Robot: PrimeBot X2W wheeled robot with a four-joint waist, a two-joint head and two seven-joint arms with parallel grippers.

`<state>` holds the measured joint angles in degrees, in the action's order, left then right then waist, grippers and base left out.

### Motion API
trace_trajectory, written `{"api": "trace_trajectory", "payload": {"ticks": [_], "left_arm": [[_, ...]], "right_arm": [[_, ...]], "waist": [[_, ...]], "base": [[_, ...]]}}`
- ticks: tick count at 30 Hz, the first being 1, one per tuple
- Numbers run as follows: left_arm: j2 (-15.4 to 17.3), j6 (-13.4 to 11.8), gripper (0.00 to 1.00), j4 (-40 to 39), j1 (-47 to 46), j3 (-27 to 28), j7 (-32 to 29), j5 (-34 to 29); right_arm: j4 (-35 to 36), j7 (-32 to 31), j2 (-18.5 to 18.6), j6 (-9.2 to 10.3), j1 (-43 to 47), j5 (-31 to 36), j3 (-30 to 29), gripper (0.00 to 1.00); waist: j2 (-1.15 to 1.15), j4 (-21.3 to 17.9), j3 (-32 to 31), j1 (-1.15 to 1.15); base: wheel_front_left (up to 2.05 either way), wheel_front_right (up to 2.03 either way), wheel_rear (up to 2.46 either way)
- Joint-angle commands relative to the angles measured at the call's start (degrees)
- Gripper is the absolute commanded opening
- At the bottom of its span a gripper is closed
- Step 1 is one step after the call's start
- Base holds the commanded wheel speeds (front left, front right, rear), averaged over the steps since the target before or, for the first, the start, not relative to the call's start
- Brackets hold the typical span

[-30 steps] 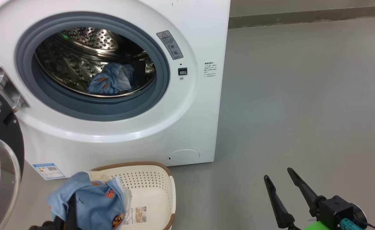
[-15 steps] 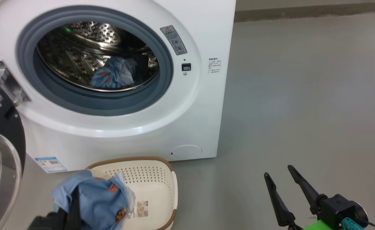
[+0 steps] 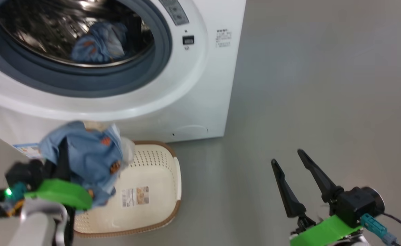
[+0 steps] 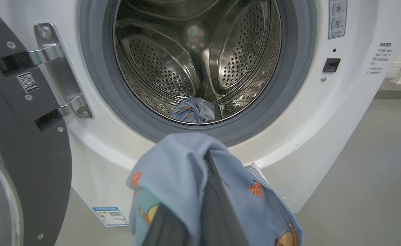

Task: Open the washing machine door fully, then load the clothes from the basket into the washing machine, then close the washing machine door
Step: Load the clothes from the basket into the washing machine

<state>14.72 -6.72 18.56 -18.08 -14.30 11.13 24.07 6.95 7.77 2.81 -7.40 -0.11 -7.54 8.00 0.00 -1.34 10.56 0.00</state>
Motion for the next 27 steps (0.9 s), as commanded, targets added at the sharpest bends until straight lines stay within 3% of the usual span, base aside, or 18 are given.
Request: {"api": "trace_trajectory", "payload": {"ticks": [1,12,27], "left_arm": [[2.1,0.9,0.0,0.9,-5.0,2.9,-0.1,0.9],[5.6,6.8,0.0,14.9,-27.9,4.6,-6.2,4.3],[15.0,10.9,0.0,24.8,-47.8,4.3,-19.3,4.7]], "right_arm": [[1.5,1.0,0.1,-0.09,-2.9,-0.2,2.0,1.0],[-1.8,5.5,0.1,-0.09,-11.1,-3.2,4.8,1.0],[-4.0,7.2,0.1,-0.09,-16.7,-9.7,8.0,1.0]], "waist": [[0.0,-3.0,6.7,0.0],[0.0,-9.5,18.9,0.0],[0.0,-19.2,27.1,0.0]], "base": [[0.0,0.0,0.0],[0.0,0.0,0.0],[0.0,0.0,0.0]]}}
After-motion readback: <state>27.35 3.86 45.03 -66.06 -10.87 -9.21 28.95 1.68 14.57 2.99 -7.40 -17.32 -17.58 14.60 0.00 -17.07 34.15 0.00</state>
